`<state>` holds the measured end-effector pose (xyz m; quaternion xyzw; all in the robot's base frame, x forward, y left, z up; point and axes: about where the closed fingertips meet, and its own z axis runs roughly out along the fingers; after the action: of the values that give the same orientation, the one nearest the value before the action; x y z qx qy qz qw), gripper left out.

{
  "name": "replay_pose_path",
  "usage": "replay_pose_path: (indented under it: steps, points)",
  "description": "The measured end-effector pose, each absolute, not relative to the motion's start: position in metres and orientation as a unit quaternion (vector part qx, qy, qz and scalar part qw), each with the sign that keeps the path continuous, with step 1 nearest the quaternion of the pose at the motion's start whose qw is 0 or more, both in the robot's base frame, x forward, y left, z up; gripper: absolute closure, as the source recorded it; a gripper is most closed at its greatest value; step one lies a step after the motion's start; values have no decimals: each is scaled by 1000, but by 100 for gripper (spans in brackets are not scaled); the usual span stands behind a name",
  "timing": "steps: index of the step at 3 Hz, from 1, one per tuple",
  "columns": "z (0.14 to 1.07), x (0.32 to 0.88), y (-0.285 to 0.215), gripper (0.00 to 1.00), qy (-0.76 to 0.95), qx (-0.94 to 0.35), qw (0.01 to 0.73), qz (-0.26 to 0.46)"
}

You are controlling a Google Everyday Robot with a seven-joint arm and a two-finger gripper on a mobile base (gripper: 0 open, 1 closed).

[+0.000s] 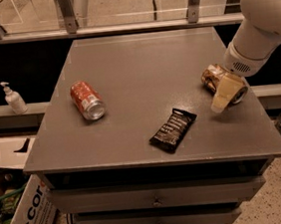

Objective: Pick orange can

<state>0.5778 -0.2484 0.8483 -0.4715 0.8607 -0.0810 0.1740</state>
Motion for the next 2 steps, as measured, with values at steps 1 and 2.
replay_pose_path:
  steps: [1, 2]
  points:
    - [834, 588, -250, 18, 871, -454, 170, -76]
    - [830, 593, -254, 41, 879, -440, 170, -75]
